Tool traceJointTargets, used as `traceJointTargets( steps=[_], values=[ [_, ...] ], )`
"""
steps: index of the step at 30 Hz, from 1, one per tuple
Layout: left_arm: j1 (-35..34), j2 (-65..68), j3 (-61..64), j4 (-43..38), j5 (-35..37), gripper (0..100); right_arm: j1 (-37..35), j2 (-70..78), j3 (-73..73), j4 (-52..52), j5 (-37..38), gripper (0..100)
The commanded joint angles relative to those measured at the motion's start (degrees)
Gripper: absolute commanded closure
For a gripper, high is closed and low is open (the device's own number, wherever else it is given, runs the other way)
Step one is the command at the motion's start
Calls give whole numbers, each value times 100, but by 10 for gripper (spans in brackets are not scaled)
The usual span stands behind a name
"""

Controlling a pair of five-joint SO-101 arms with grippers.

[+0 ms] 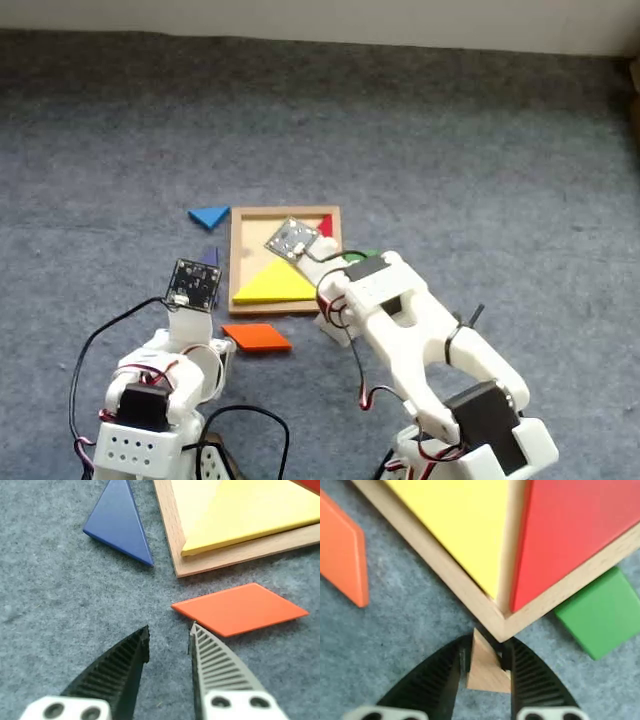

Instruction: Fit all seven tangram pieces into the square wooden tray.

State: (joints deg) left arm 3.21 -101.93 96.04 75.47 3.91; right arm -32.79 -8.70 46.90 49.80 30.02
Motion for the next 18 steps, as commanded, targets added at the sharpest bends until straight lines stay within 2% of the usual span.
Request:
traceJointTargets(
  steps=[1,4,8,14,18],
  values=[
    [92,-207,110,18,35,854,31,-92,-66,444,-70,899],
    [92,-207,110,18,35,854,31,-92,-268,752,-343,852],
    [92,-207,110,18,35,854,31,-92,-523,1305,-123,758],
    [92,-207,110,18,35,854,22,-66,-479,1358,844,756],
    [92,-207,110,18,35,854,31,-22,-418,1279,1011,756]
  ],
)
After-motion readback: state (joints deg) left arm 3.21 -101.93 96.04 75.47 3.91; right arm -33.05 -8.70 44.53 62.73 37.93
